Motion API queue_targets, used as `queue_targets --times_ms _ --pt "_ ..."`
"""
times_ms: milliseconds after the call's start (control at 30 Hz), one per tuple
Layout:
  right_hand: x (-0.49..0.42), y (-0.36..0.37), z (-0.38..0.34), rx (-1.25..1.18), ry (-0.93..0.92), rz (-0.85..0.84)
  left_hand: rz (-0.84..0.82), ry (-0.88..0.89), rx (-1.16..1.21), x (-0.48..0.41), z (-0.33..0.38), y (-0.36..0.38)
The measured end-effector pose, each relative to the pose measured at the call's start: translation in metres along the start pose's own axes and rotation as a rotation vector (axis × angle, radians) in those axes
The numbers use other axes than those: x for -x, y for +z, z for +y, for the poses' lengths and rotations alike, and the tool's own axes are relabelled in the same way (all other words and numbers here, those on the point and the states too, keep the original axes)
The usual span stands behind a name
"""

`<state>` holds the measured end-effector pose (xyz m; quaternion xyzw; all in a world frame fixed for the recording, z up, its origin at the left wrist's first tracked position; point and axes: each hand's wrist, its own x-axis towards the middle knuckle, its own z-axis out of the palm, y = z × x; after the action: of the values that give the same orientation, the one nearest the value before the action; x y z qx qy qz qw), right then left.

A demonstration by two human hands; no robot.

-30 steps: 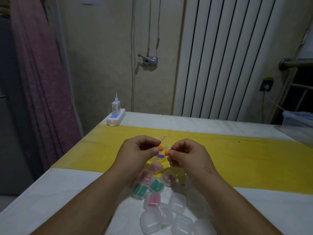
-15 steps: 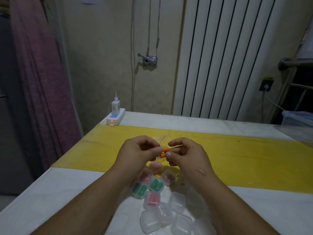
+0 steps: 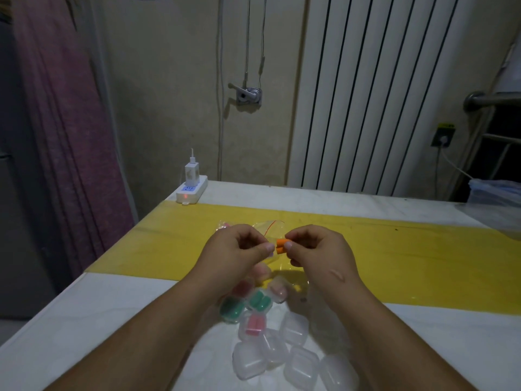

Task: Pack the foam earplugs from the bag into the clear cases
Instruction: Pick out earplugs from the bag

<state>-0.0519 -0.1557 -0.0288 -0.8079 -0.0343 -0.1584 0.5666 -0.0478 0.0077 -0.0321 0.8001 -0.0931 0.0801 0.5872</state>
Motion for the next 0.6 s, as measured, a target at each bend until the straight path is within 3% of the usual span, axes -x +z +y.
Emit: queue_targets --times_ms 133,333,467,600 --pt "-0.004 -0.003 0.005 0.030 0.027 0.035 -0.262 0.208 -0.480 0.005 -0.003 0.004" --pt "-0.008 -0.006 0.007 0.021 0.045 0.068 -0.548 0.472 -0.736 0.011 0.003 0.008" --pt "-0.008 -0.006 0.007 0.029 0.043 0.075 -0.648 0.423 -0.779 0.012 0.003 0.008" --pt "-0.008 -0.007 0.007 0.049 0.043 0.083 -0.611 0.243 -0.549 0.014 0.006 0.005"
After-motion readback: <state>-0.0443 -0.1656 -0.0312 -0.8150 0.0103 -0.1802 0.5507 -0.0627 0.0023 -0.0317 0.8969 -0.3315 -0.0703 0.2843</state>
